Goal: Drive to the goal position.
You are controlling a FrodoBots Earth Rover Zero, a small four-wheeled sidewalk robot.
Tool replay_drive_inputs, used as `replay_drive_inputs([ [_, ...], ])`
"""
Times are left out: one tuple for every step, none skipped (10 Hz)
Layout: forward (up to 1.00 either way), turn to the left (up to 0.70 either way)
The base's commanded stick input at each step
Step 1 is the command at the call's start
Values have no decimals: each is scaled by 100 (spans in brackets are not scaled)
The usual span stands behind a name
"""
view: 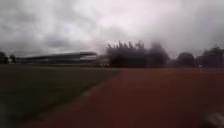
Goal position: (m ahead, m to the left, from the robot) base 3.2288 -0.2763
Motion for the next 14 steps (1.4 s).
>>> replay_drive_inputs([
  [70,0],
  [70,0],
  [70,0],
  [70,0],
  [70,0],
  [70,0],
  [70,0],
  [70,0],
  [70,0],
  [70,0],
  [70,0],
  [70,0],
  [70,0],
  [70,-17],
])
